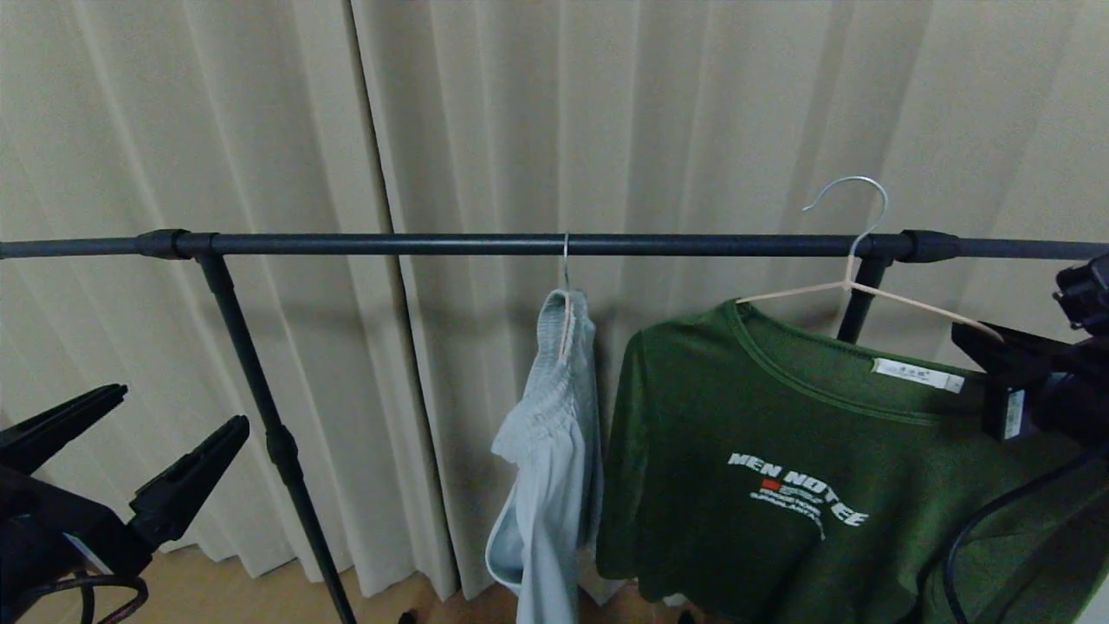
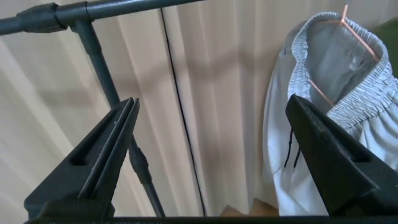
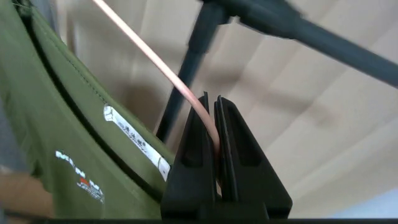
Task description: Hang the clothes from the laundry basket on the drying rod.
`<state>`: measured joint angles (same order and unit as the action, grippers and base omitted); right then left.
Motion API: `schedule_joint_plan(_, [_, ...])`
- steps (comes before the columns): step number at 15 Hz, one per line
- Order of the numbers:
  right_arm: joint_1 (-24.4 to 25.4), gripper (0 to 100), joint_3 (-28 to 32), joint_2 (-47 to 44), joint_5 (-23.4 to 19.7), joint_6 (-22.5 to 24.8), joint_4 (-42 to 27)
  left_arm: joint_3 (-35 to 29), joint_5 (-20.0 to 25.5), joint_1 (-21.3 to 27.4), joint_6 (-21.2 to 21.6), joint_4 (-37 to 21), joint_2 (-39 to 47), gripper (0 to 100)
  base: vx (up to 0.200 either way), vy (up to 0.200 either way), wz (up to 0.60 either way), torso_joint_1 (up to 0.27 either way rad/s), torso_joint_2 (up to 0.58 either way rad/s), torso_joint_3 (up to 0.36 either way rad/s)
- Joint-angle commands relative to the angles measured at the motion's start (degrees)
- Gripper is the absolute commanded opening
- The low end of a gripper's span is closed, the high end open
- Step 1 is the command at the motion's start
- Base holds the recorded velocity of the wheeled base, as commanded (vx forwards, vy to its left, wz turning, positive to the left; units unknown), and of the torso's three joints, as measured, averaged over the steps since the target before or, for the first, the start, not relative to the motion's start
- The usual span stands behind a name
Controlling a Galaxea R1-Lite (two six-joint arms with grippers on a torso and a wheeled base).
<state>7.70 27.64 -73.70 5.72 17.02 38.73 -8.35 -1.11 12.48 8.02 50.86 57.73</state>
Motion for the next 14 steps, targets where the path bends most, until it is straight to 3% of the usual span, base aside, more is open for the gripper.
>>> schedule_joint_plan(1, [2.8,0,5.3,-5.7,3.2,0.0,-3.9,-0.1,0.0,0.1,0.0,0.2,-0.3,100,0.000,0.000,0.00,0.000,0.00,0.000])
schedule_joint_plan(3, [3.6,0,7.3,-10.1,7.8,-0.1,-3.9,-0.4,0.1,0.2,0.0,0.2,-0.6,100,0.000,0.000,0.00,0.000,0.00,0.000])
schedule_joint_plan(7, [3.7,0,7.3,-13.0,8.4,-0.1,-3.8,-0.3,5.1,0.0,0.2,0.0,-0.8,100,0.000,0.000,0.00,0.000,0.00,0.000])
schedule_joint_plan(14, [8.1,0,7.1,-14.1,8.5,-0.1,-3.5,-0.4,5.5,0.0,0.2,0.0,-0.2,100,0.000,0.000,0.00,0.000,0.00,0.000])
